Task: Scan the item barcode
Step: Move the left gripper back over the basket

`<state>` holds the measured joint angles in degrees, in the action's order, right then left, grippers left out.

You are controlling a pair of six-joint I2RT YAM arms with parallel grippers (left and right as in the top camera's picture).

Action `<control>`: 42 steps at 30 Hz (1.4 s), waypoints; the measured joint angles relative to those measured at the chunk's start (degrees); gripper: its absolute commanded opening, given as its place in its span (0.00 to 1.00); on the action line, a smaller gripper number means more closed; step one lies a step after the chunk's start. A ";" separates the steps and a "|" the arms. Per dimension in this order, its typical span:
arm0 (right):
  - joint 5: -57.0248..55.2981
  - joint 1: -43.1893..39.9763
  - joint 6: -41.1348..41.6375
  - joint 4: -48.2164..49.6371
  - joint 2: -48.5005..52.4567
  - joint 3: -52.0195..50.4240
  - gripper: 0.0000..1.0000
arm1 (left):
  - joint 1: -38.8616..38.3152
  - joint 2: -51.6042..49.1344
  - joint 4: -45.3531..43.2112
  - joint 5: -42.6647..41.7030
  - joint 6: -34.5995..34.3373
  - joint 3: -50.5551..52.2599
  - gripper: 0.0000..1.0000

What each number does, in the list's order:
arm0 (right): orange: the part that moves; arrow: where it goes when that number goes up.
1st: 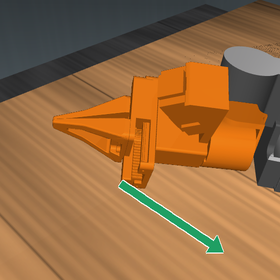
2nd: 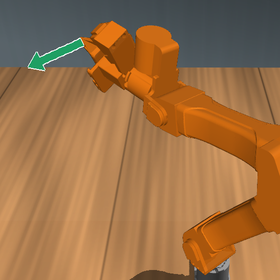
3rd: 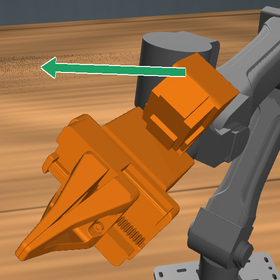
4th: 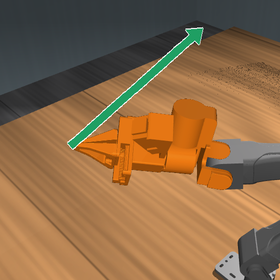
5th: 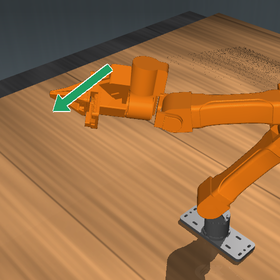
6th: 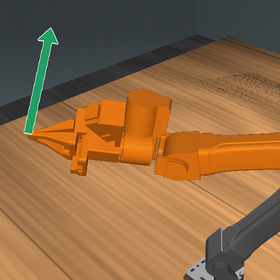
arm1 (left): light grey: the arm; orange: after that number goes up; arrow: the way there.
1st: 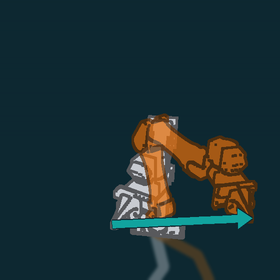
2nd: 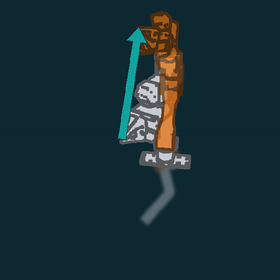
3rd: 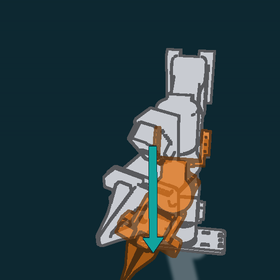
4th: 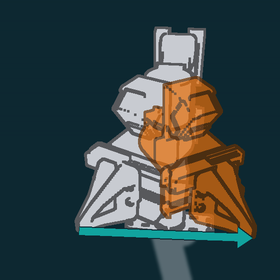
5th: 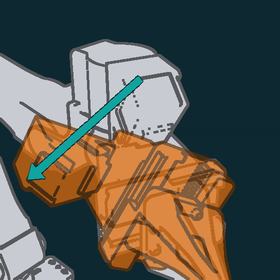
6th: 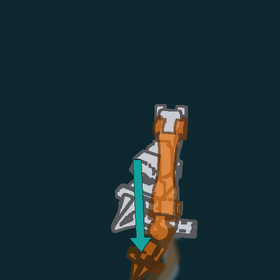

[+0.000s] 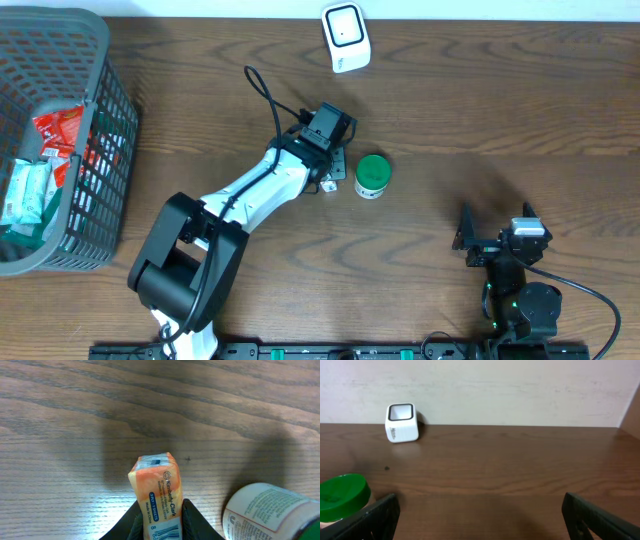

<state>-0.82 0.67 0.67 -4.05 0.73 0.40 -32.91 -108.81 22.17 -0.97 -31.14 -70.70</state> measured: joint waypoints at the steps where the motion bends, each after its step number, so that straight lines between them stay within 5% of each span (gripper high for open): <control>1: 0.02 0.00 0.00 0.00 0.00 0.00 0.99 | -0.26 0.00 0.02 0.00 0.00 0.00 0.24; 10: 0.00 0.00 0.00 0.00 0.00 0.00 0.99 | -3.67 0.00 -0.87 -0.20 -0.02 0.00 0.30; 19: 0.00 0.00 0.00 0.00 0.00 0.00 0.99 | -3.69 0.00 -1.18 -0.17 0.07 0.00 0.50; 31: 0.02 0.00 0.00 0.00 0.00 0.00 0.99 | -3.10 3.26 -0.68 -0.15 0.94 -1.03 0.55; 42: 0.00 0.00 -0.02 0.00 0.00 0.00 0.99 | 8.28 13.57 23.30 3.52 7.26 -21.24 0.61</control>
<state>-0.82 0.67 0.64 -4.05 0.73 0.40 -24.62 -95.24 45.47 2.55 -23.88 -91.94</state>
